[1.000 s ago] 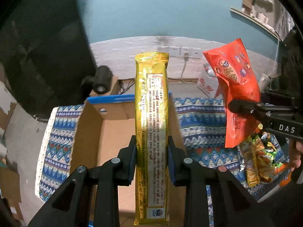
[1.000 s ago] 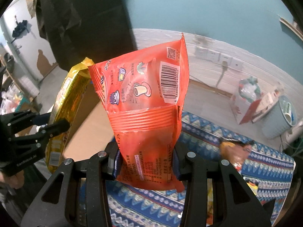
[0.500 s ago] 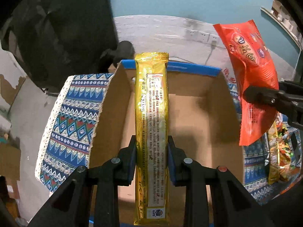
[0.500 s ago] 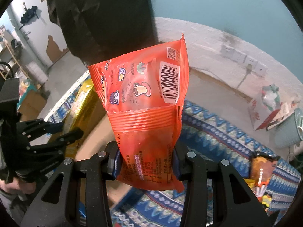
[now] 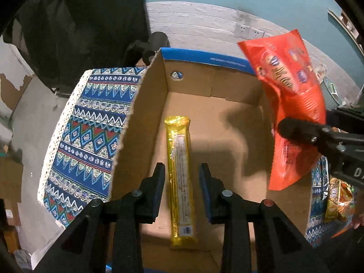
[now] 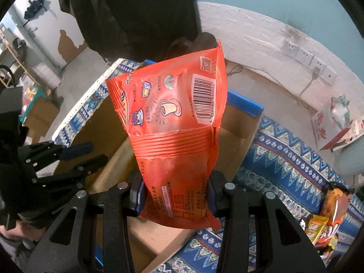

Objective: Organize snacks
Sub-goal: 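Release the gold bar and red bag into the cardboard box with both grippers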

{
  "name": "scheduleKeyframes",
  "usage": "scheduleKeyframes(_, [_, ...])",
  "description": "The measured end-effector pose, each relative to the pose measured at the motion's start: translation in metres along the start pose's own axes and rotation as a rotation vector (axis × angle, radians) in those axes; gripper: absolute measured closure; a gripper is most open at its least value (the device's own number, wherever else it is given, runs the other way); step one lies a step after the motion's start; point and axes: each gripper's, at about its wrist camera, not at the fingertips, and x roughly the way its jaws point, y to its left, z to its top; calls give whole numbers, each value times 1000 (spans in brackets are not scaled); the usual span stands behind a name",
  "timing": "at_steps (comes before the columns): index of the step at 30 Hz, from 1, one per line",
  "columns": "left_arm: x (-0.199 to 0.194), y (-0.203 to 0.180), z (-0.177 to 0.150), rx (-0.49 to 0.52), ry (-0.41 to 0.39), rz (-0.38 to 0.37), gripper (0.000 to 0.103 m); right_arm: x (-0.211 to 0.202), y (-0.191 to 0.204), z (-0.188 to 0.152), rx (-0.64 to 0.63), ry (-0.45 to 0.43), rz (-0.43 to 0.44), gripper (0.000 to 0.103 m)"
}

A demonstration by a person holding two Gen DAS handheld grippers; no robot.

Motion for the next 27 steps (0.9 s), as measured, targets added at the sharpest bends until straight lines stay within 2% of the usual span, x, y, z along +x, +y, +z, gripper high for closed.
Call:
scheduleKeyframes(3, [-4,3,0,-12,-5,7,64,5,2,2,-2,12,4,62])
scheduleKeyframes(6, [-9,8,0,-19,-18,19,62,11,5,2,-6,28,6,62])
scheduleKeyframes(10, [-15,12,0,-27,-44,32,55,20,10,1,-19,48,11,62])
scheduleKeyframes(14, [-18,13,0,-29,-48,36,54,26,11,-3,-18,75,18,61])
scheduleKeyframes(18, [-21,9,3,-33,-48,35,43,23,8,-6,0,71,5,43])
scheduleKeyframes(22, [-26,1,5,-24,-57,25,42,7,-1,-9,17,41,-2,34])
scheduleKeyframes(27, [-32,-19,7,10,-67,11,41,-19,-17,-15,39,-6,-26,31])
